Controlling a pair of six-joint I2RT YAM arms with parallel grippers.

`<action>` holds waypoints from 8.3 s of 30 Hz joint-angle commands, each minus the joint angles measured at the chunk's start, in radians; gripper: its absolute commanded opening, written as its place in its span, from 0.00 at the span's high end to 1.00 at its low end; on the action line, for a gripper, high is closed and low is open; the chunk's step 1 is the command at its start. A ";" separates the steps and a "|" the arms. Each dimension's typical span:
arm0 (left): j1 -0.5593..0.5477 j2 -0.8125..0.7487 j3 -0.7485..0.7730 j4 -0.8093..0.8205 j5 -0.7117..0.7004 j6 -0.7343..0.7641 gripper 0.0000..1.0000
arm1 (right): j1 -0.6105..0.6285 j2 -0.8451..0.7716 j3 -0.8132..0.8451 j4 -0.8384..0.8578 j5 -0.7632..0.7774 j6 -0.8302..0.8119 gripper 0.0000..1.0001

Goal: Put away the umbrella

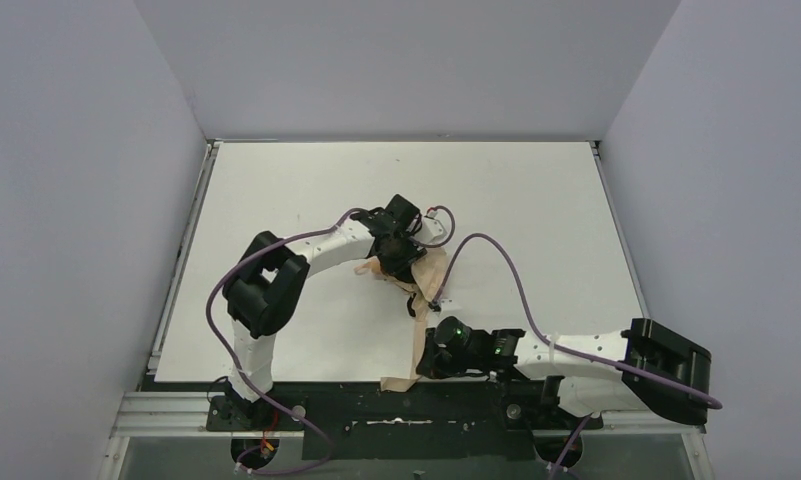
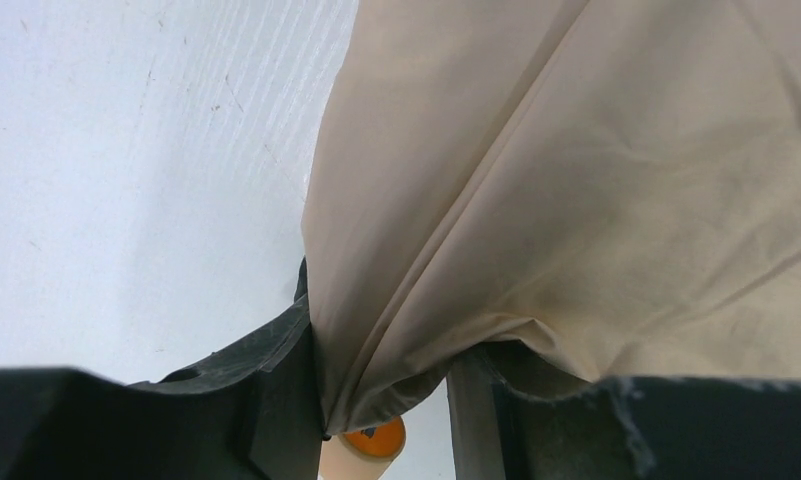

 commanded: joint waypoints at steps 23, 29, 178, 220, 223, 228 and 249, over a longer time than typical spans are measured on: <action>-0.040 0.023 -0.167 0.432 -0.233 0.135 1.00 | 0.046 -0.587 0.250 -0.876 0.586 0.005 0.54; -0.059 -0.016 -0.224 0.461 -0.164 0.191 1.00 | -0.163 -0.566 0.343 -0.838 0.807 -0.119 0.37; 0.071 0.007 -0.117 0.060 0.649 0.041 0.53 | -0.388 0.254 0.134 0.242 0.034 -1.921 0.91; 0.057 0.080 0.008 -0.034 0.294 -0.024 1.00 | -0.350 -0.357 0.081 -0.427 0.192 0.123 0.41; 0.057 0.076 0.007 -0.034 0.291 -0.024 1.00 | -0.335 -0.351 0.052 -0.413 0.184 0.163 0.43; 0.057 0.084 0.018 -0.034 0.243 -0.032 1.00 | -0.333 -0.258 0.081 -0.423 0.156 0.083 0.41; 0.057 0.103 0.053 -0.065 0.247 -0.041 1.00 | -0.181 0.135 0.309 -0.386 0.484 -0.391 0.34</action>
